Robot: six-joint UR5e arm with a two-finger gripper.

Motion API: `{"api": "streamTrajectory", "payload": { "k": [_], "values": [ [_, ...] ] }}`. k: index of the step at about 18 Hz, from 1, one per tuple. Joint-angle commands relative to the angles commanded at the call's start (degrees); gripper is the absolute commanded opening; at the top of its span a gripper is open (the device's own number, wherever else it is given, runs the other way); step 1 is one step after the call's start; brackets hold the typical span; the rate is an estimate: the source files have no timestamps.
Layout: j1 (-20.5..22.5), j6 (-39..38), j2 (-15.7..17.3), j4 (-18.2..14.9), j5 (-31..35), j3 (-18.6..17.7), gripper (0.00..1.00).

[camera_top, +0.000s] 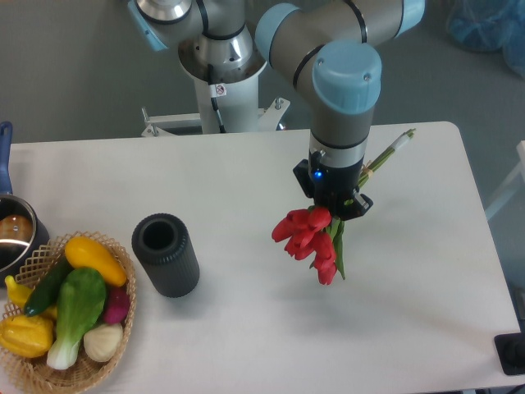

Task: Insert the flowers into the vase
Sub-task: 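Carry the red tulip bunch in the gripper toward the black vase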

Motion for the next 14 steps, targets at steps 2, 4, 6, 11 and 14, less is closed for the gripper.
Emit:
{"api": "streamTrajectory", "payload": {
  "k": [2,4,6,11,14],
  "values": [
    [0.1,0.0,0.4,0.0,-0.2,0.1,0.0],
    [0.4,0.0,1.0,-0.6,-0.8,0.1,0.0],
    [1.0,0.0,1.8,-1.0,-3.9,0.1,0.0],
    [2.2,-0.1,3.5,-0.4,-12.1,-0.1,0.0],
    [2.0,-1.0,4.6,1.7,-15.7,-0.4,0.0]
  ]
}}
